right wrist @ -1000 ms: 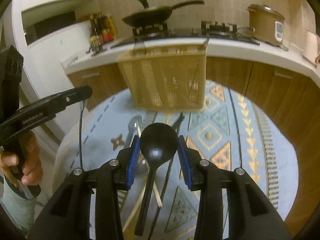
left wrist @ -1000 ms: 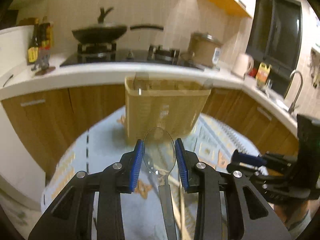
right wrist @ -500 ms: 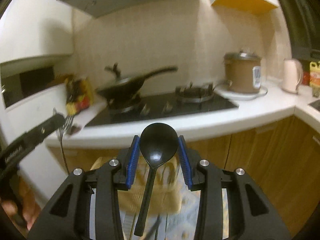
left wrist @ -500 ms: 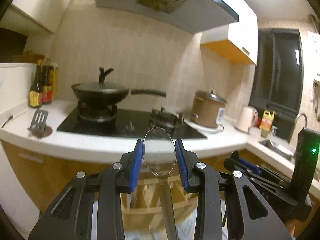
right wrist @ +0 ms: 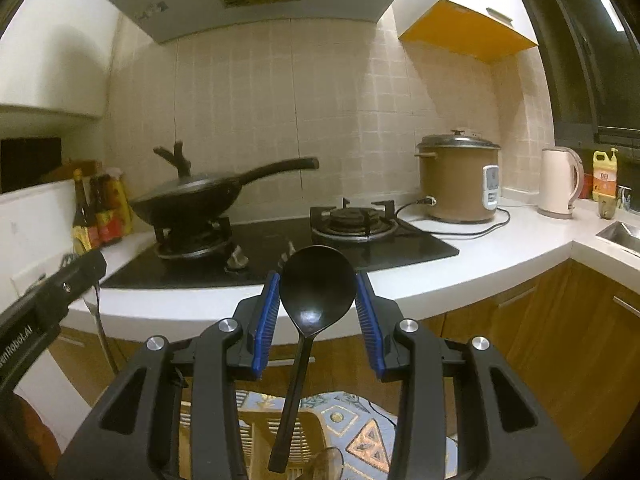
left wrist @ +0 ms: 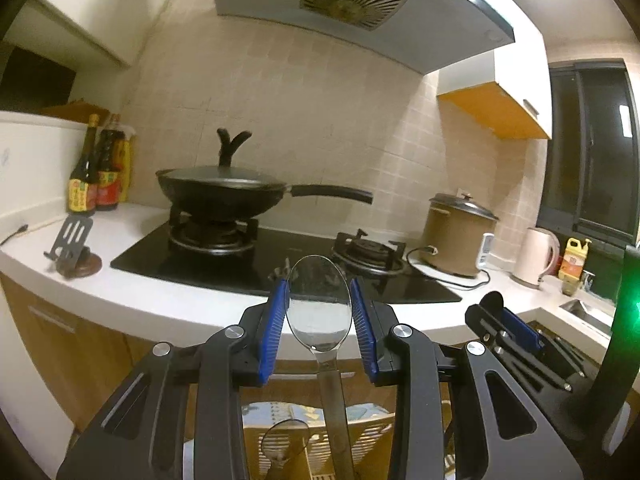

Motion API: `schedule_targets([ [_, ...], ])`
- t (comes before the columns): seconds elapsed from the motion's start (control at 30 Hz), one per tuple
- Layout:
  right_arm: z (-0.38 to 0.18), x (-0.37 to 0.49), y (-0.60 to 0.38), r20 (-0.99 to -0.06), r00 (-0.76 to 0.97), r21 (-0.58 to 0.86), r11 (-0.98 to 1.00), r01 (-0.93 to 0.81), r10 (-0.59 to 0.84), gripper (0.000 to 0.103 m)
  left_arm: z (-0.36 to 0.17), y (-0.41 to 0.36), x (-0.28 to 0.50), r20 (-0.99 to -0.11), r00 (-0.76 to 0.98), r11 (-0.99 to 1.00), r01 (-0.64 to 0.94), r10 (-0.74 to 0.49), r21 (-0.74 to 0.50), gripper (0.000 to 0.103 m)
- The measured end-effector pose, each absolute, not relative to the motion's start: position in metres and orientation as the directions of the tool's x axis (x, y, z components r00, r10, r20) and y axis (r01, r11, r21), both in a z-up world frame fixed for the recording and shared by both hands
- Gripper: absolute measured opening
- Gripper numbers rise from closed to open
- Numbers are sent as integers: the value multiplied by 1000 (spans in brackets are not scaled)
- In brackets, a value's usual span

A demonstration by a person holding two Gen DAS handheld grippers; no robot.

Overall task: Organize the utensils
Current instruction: 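Carry the spoon and ladle over the beige holder and open both grippers, then lower the left gripper onto a third clear spoon and close it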

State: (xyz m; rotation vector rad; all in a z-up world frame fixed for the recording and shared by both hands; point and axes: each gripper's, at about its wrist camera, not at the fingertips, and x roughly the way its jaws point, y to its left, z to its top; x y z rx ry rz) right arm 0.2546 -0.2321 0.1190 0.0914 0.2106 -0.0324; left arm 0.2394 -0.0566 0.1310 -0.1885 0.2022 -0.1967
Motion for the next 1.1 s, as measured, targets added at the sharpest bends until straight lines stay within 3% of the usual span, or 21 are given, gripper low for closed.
schedule_targets([
  [0.4,97,246,-229,-258,966,73,997,-9,28,36,112,-51,238,-225,938,950,211,-263,-231,33],
  [0.5,98,232,-232,-285,956,99,994,-51,77,51,117,-41,226,-234,925,935,236,-300,-265,39],
  [0.7,110,196,-250,-332,935,153,985,-81,128,52,133,-14,192,-249,907,911,253,-341,-325,39],
  [0.87,123,164,-256,-395,903,175,979,-108,170,52,143,3,168,-329,864,897,260,-381,-357,39],
  [1.1,116,134,-245,-553,793,195,965,-176,257,52,134,8,135,-447,773,883,310,-450,-352,39],
])
